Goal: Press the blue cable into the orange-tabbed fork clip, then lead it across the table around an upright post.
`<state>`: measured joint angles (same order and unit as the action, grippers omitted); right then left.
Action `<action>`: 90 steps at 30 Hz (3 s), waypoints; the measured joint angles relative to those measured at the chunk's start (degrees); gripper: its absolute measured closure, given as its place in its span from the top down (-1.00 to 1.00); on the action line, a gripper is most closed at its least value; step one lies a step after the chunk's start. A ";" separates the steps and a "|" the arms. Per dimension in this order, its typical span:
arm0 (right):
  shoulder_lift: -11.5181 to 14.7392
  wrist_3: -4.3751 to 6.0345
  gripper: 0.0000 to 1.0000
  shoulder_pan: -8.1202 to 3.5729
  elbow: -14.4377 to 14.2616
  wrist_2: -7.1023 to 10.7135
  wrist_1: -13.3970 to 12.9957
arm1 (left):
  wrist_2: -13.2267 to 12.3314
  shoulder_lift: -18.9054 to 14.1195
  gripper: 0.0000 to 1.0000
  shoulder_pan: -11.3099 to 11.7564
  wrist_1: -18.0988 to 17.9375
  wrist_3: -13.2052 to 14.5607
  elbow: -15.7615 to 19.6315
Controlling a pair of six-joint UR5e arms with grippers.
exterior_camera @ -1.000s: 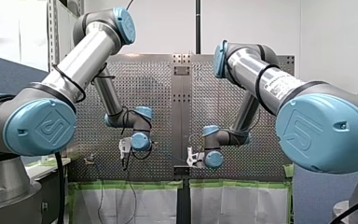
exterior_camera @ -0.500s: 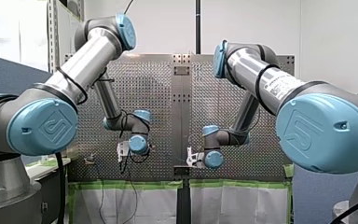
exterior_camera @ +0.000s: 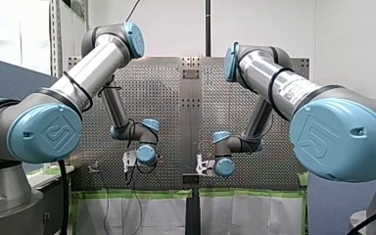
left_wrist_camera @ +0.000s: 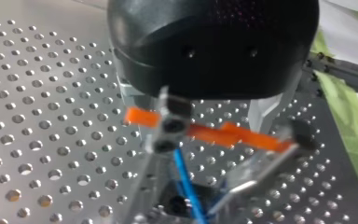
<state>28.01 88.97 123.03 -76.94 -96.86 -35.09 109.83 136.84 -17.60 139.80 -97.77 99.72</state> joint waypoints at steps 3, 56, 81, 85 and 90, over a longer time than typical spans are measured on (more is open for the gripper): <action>0.00 0.00 -1.00 0.02 0.00 0.00 0.01 | -0.22 -0.01 1.00 -0.03 0.25 0.41 -0.75; -0.01 -0.09 -1.00 -0.11 0.02 0.06 0.41 | 2.43 -0.84 -1.00 -0.61 3.24 5.70 -2.38; 10.95 -0.67 -1.00 -0.96 0.61 -2.02 9.64 | 2.69 -8.91 -1.00 -5.07 6.81 5.43 -2.35; 12.97 -0.67 -1.00 -0.87 0.60 -2.06 10.58 | 2.79 -11.33 -1.00 -5.52 7.62 4.64 -2.35; 15.82 -0.65 -1.00 -0.71 0.60 -2.12 11.63 | 3.60 -14.03 -1.00 -6.09 8.19 4.27 -2.35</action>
<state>43.84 88.32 122.32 -76.34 -98.98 -23.46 113.43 122.81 -23.69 147.99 -93.50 97.37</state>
